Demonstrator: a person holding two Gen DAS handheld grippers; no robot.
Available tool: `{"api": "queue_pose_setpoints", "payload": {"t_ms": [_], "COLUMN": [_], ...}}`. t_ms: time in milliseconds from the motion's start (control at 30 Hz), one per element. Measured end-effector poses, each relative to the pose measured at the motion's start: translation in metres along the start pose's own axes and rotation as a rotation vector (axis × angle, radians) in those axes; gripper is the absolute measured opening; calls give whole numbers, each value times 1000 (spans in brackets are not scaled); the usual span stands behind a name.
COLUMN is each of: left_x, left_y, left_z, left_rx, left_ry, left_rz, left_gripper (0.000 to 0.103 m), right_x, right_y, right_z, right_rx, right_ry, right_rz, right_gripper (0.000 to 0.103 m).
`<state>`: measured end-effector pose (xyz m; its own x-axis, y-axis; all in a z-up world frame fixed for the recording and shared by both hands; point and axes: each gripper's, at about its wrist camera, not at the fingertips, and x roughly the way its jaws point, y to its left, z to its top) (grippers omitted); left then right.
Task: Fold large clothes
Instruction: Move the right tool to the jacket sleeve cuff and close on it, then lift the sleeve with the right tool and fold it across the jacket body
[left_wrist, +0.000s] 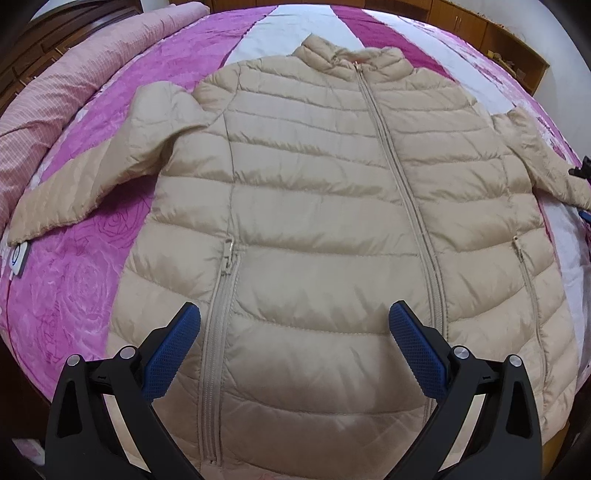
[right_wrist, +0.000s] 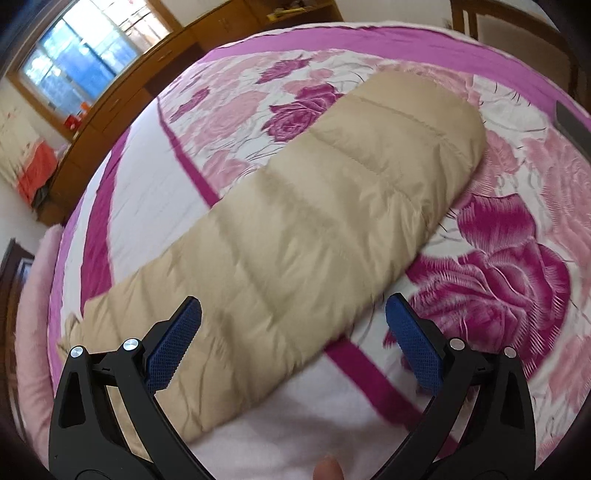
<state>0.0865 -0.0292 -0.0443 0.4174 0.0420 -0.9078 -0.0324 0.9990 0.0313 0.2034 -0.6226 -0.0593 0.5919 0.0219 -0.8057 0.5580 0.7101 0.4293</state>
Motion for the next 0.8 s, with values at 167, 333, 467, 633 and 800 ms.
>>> {"api": "queue_pose_setpoints", "payload": {"t_ms": [167,333,467,633,800], "left_x": [12,23,29,35,35], "left_y": [0,-7,-10,-13,-14], "left_z": [-4,-9,-12,-14,-15], "left_rx": [-14,11,21,20,30], "left_ry": [41,50,41,41,29], "left_rz": [-30,-7,0,11,20], "left_gripper": [98,98,98,99,99], "right_x": [19,14,-7,-40,-90], "right_y": [-1,10,5,5,17], "right_z": [-1,-7,-14,-23,-37], "right_rx": [-48,-105,-72,-59,-86], "right_ry": [20,11,-30,-65,-109], "right_rz": [-30,-108,-63,43,227], "right_gripper": [100,81,13,5,5]}}
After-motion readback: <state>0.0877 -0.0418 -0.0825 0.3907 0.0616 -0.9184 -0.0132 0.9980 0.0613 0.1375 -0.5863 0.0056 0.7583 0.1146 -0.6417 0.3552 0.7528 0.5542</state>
